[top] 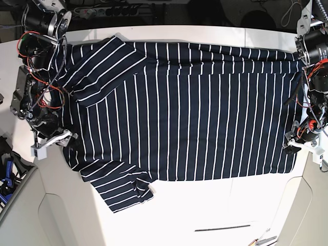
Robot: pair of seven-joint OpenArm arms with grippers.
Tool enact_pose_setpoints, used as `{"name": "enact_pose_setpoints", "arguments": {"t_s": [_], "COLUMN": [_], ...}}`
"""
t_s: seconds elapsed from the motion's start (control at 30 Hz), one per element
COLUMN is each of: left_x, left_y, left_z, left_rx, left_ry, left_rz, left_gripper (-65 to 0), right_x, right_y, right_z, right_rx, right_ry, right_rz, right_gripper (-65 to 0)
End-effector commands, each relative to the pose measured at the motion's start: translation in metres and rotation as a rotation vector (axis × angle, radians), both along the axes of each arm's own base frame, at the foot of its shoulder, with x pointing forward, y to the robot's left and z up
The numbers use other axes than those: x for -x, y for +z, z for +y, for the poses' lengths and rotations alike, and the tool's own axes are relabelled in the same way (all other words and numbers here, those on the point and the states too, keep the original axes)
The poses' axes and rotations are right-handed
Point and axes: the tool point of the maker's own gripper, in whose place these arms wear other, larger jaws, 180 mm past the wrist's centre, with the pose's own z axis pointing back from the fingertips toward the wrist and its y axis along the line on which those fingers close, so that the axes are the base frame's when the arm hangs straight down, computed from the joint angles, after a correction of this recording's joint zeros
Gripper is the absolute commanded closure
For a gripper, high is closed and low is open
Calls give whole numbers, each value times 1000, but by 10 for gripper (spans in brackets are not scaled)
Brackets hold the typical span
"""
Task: Fold the T-shirt properly
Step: 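Lower both grippers to the shirt's side edge and grasp it, then fold the grasped side edge over toward the opposite side with both grippers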
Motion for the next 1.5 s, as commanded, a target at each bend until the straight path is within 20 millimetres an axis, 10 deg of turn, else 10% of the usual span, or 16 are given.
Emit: {"name": "enact_pose_setpoints", "arguments": {"t_s": [0.0, 0.53, 0.73, 0.93, 1.47], "left_x": [-4, -2, -1, -3, 4], "left_y": [8, 7, 5, 8, 71], "left_z": [5, -5, -6, -4, 4], "left_rx": [-12, 13, 15, 7, -14], "left_ry": [-5, -58, -63, -67, -268], "left_rz": [3, 12, 26, 21, -8], "left_gripper": [-346, -323, -70, 0, 0], "right_x": [-13, -16, -19, -23, -8], "right_y": [17, 22, 26, 31, 64], "right_z": [-2, 6, 4, 4, -20], "right_rx": [11, 27, 13, 21, 57], "right_ry": [11, 49, 33, 52, 120], "right_rz": [-46, -56, -68, -86, -79], "right_gripper": [-370, -369, -360, 0, 0]}}
